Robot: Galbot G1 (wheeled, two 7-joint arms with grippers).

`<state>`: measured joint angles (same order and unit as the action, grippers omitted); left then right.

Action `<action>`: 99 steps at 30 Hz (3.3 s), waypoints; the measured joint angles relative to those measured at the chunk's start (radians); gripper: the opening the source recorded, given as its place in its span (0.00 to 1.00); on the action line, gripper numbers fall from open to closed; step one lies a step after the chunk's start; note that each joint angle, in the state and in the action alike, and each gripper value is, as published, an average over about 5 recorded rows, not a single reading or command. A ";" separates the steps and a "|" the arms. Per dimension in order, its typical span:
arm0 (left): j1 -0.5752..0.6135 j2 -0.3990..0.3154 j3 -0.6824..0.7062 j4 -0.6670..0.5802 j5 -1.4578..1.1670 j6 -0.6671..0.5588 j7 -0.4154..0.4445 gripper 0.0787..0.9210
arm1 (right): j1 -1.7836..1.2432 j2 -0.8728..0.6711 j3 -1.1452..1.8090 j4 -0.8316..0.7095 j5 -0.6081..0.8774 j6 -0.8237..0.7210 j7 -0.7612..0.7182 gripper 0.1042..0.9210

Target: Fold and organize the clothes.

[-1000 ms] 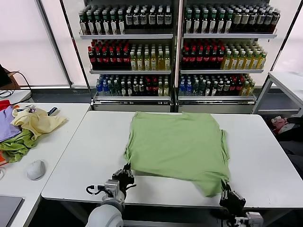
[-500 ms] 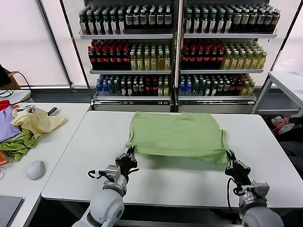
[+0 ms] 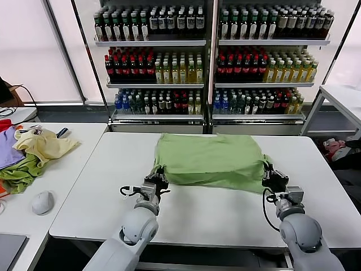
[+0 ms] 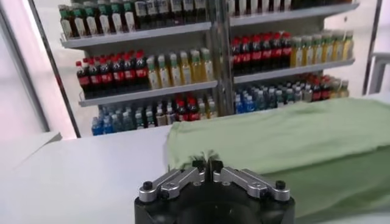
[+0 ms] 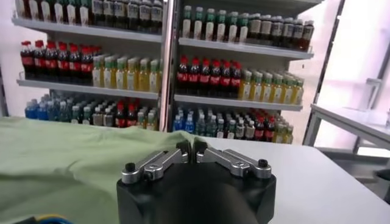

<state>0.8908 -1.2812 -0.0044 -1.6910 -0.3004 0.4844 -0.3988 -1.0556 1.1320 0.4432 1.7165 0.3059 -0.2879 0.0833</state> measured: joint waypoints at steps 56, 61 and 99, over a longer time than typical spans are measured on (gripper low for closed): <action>0.007 -0.007 -0.030 0.116 -0.075 -0.001 -0.021 0.06 | -0.105 -0.030 0.059 -0.011 0.158 -0.149 0.004 0.11; 0.049 0.004 -0.041 0.060 -0.075 -0.004 -0.016 0.04 | -0.147 -0.044 0.083 0.028 0.167 -0.156 -0.021 0.07; 0.566 0.084 -0.200 -0.508 0.035 0.005 -0.017 0.66 | -0.459 -0.057 0.257 0.434 0.115 -0.096 -0.011 0.80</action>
<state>1.4565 -1.1968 -0.2047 -2.1987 -0.2655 0.4890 -0.4153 -1.5148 1.0752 0.6999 2.1507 0.4205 -0.3834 0.0724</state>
